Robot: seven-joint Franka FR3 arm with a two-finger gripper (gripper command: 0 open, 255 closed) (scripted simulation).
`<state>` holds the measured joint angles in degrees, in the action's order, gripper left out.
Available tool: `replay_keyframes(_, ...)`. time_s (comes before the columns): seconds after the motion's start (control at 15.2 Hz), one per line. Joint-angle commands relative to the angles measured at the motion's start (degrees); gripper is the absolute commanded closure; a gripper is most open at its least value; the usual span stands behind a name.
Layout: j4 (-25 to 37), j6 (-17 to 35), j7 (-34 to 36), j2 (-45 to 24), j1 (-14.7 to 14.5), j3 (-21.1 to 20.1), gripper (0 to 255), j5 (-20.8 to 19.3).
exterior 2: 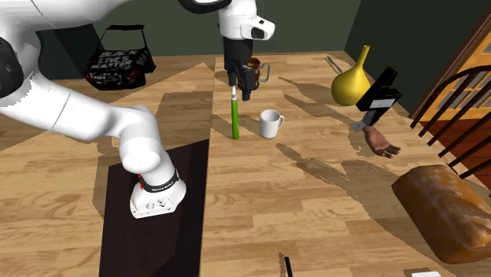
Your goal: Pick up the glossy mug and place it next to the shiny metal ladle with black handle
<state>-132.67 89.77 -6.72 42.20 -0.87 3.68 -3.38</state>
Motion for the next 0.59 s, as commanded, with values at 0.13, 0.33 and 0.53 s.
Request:
replay_keyframes(0.13,-1.38,3.43,1.54,-2.09,-0.49,-1.16,0,0.64)
replay_keyframes(0.33,-2.87,8.58,3.8,-5.79,-1.22,-2.88,0,1.47)
replay_keyframes(0.53,-3.64,13.66,6.01,-10.13,-1.89,-4.58,0,2.1)
